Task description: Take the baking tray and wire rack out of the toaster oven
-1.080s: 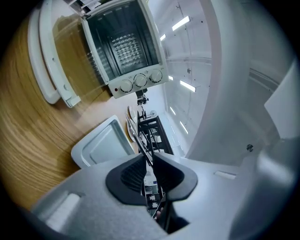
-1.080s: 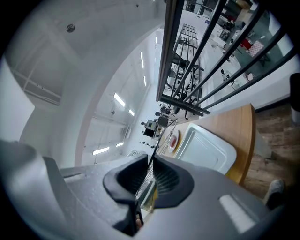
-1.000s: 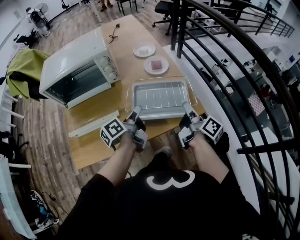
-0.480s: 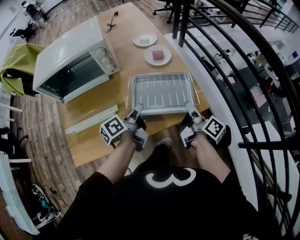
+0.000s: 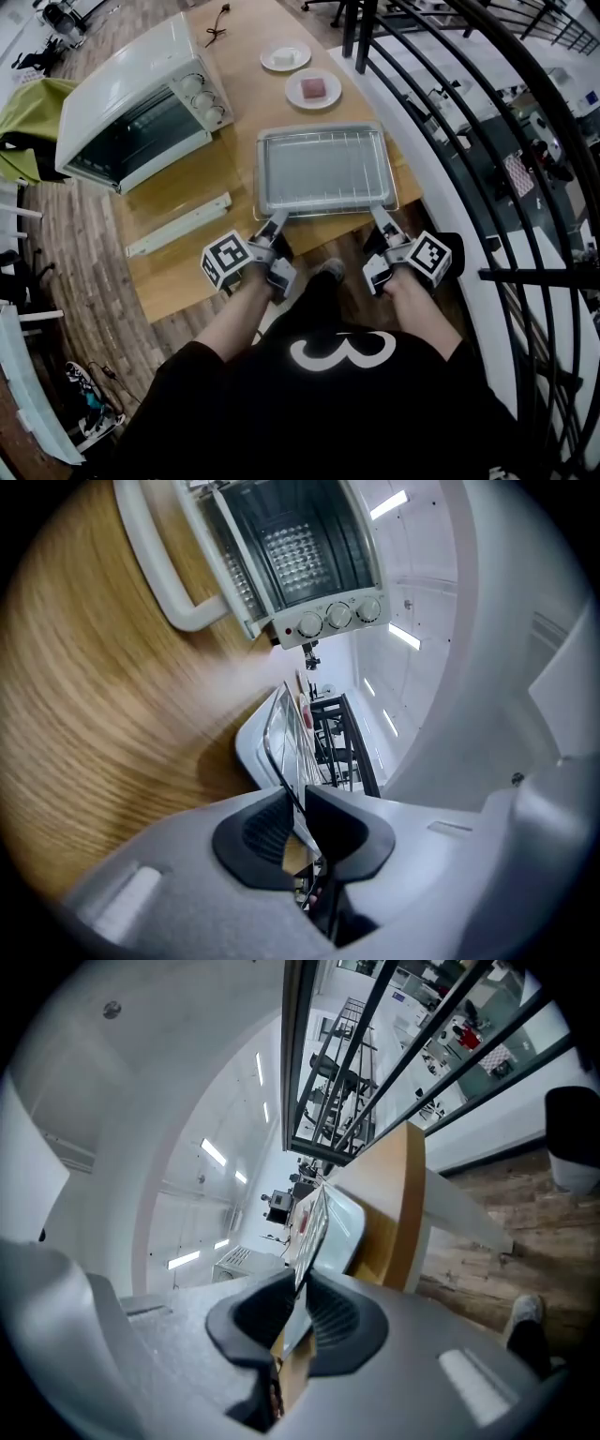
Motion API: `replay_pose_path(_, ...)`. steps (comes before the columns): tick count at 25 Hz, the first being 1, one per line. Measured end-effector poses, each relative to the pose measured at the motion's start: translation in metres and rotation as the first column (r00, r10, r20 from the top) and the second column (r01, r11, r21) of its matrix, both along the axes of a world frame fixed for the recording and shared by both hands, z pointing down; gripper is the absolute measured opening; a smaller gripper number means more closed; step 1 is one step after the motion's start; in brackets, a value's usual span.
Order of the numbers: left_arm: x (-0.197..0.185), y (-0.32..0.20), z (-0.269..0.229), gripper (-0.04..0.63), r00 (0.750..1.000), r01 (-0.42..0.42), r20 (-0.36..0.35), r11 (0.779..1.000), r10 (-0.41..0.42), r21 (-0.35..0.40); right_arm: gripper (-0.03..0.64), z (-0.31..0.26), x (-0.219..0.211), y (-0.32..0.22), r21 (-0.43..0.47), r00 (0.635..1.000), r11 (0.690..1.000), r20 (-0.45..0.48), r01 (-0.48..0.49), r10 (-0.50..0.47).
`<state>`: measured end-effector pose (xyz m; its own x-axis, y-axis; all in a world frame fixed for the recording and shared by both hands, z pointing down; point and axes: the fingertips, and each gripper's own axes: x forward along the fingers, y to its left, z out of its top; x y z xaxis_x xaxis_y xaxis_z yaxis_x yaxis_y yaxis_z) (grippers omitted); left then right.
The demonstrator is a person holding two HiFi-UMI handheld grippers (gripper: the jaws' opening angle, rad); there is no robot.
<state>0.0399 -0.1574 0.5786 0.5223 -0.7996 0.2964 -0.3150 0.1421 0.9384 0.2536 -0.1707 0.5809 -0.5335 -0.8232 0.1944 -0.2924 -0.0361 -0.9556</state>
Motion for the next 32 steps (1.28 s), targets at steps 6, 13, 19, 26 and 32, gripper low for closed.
replay_pose_path(6, -0.001, 0.004, 0.02, 0.046, 1.0, -0.008, 0.001, 0.998, 0.008, -0.064, 0.039, 0.019, -0.001, 0.004, -0.035, 1.0, 0.999, -0.018, 0.002, -0.002)
replay_pose_path(13, 0.0, 0.009, 0.034, 0.049, 1.0, -0.027, 0.005, 0.987, 0.029, -0.156, 0.041, 0.03, -0.001, 0.009, -0.076, 1.0, 0.997, -0.025, 0.001, -0.003)
replay_pose_path(19, 0.002, 0.003, 0.035, 0.051, 1.0, -0.029, -0.002, 0.982, 0.029, -0.188, 0.043, 0.031, -0.001, 0.0, -0.091, 0.999, 0.996, -0.04, 0.014, -0.018)
replay_pose_path(26, 0.005, 0.0, 0.038, 0.054, 1.0, -0.019, -0.007, 0.977, 0.018, -0.211, 0.044, 0.033, 0.002, -0.006, -0.137, 0.998, 0.99, -0.043, 0.03, -0.036)
replay_pose_path(32, 0.004, -0.006, 0.041, 0.054, 1.0, 0.001, 0.002, 0.974, -0.001, -0.228, 0.055, 0.036, 0.0, -0.012, -0.227, 0.997, 0.973, -0.059, 0.039, -0.054)
